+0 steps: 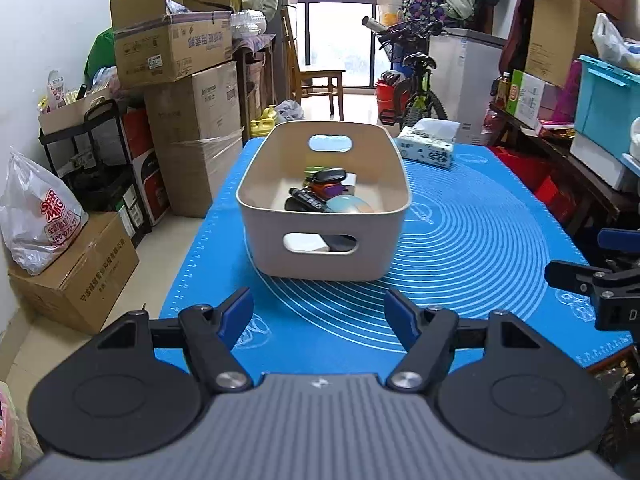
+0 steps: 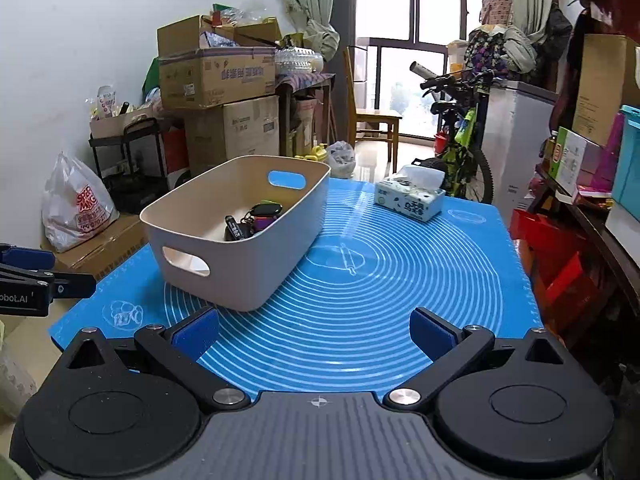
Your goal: Organize rigid objects
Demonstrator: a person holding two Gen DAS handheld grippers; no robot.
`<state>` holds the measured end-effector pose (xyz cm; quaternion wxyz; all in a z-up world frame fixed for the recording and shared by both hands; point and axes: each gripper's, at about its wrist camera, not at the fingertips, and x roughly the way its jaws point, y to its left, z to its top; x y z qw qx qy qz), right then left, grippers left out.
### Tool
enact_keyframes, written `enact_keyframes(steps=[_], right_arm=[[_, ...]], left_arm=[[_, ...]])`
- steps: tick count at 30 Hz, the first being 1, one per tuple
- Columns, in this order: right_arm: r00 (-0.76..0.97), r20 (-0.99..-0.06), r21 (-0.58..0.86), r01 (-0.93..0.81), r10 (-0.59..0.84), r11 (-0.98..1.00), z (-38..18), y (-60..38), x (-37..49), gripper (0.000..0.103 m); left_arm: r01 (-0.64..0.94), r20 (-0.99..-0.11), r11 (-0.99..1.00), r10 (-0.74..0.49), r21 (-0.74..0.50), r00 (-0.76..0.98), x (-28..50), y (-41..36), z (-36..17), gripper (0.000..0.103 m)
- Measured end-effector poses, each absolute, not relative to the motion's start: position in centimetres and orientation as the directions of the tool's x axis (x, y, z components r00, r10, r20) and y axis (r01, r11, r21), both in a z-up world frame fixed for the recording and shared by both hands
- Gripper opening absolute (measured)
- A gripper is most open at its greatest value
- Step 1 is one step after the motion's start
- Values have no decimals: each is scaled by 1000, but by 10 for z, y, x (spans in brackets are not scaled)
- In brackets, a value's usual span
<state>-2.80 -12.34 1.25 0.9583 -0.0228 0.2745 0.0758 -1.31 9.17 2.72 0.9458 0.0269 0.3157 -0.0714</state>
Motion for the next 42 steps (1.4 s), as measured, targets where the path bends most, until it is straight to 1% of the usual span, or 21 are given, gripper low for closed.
enact_keyframes(steps=[9, 16, 22, 42], right_arm=[[847, -513, 14, -151, 136, 988, 16, -134, -63, 101], [844, -520, 26, -139, 133, 990, 19, -143, -80, 101], [843, -524, -1, -140, 119, 990, 20, -144, -89, 101], [842, -532, -21, -118, 88, 993, 14, -148, -100, 101]], left_arm=[[187, -582, 982, -136, 28, 802, -40, 73, 33, 73], [203, -582, 979, -149, 28, 800, -51, 67, 31, 73], [205, -583, 978, -150, 28, 798, -57, 64, 30, 73], [215, -586, 976, -161, 23, 794, -59, 63, 28, 73]])
